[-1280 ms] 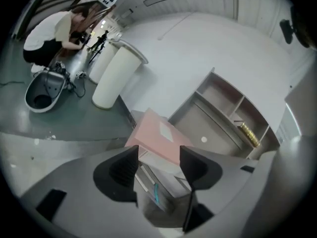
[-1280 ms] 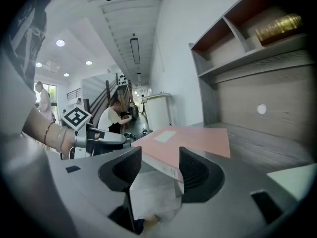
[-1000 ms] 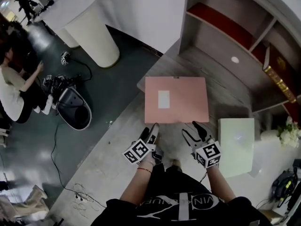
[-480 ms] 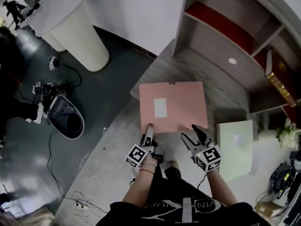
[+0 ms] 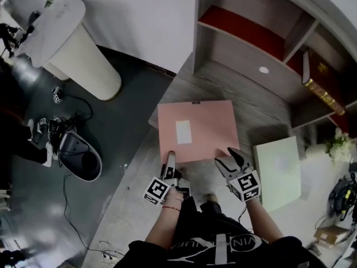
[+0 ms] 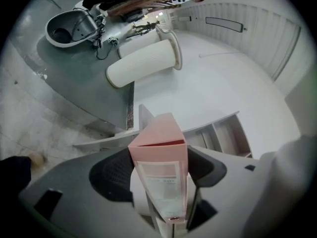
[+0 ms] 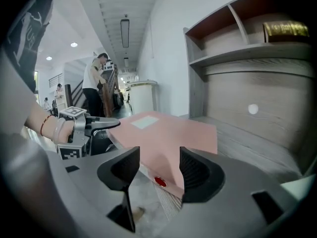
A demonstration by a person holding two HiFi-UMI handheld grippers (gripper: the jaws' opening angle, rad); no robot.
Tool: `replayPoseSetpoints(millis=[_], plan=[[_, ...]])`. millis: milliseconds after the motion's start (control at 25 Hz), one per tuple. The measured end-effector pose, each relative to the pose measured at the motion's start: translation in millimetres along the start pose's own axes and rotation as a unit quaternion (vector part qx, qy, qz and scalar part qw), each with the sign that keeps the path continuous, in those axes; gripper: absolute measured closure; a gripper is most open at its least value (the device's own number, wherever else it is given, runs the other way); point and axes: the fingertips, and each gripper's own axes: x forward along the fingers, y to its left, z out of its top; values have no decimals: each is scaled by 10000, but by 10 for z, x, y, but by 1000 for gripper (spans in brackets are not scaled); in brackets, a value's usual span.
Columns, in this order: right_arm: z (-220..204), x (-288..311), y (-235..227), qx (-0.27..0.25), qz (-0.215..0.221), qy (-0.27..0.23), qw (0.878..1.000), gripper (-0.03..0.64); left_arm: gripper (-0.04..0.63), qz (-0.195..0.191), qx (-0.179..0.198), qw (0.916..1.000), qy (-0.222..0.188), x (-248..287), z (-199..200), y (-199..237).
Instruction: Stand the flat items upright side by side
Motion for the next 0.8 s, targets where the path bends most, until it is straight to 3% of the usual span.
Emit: replayPoseSetpoints(millis=[240, 480, 640, 800], plan=[[3, 122, 7, 192, 115, 100, 9997, 333, 278, -169, 966, 9951, 153, 187, 390, -439], [56, 319, 55, 182, 61, 168, 9997, 282, 278, -434, 1870, 9810, 295, 402, 591, -887], [205, 457, 56, 112, -119, 88, 9998, 275, 278, -744, 2494, 9646, 423, 552, 687, -1203], [360, 584, 90, 71, -209, -6, 9998, 250, 278, -1154, 3162, 9398, 588, 670, 714, -1582]])
